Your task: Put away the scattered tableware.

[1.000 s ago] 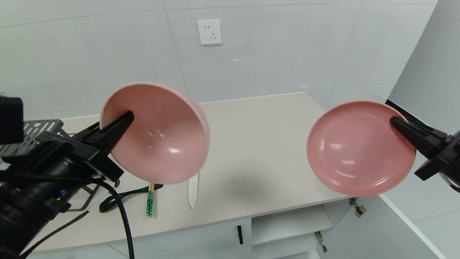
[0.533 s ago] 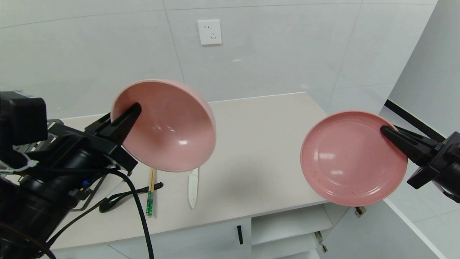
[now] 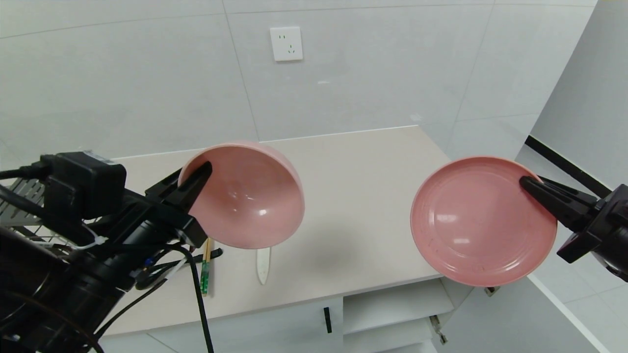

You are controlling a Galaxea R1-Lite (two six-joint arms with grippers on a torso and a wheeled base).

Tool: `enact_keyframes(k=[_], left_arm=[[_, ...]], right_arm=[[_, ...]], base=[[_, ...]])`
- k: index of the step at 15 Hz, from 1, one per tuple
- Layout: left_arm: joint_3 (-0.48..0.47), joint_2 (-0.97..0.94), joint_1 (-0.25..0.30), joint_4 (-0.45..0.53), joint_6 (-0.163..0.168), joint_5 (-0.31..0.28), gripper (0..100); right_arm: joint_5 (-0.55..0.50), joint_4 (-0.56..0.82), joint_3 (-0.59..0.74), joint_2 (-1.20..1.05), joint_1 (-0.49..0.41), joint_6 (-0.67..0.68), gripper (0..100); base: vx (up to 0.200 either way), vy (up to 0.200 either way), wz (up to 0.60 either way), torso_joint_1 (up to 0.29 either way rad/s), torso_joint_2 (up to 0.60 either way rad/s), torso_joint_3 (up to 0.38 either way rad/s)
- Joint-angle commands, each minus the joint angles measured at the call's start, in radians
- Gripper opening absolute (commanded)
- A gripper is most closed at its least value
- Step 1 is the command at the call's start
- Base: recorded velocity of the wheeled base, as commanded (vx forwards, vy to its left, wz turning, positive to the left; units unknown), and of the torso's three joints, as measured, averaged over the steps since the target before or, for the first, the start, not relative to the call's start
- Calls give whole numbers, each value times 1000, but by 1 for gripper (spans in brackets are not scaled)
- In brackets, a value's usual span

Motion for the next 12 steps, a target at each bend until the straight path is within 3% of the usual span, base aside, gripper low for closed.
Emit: enact_keyframes(k=[1, 3, 6, 12], left_arm=[[34, -20, -1, -1, 0, 1, 0], [69, -28, -2, -1, -4, 1, 0], [91, -46, -13, -1, -9, 1, 0], [141, -38, -25, -1, -12, 1, 0]], right_arm=[[1, -1, 5, -5, 1, 0, 0], [1, -1, 7, -9, 1, 0, 0], [1, -1, 7, -10, 1, 0, 0], [1, -1, 27, -10, 1, 0, 0]], base=[[0, 0, 0, 0, 0, 0], [0, 0, 0, 0, 0, 0], [-200, 0, 0, 5, 1, 2], [0, 0, 0, 0, 0, 0]])
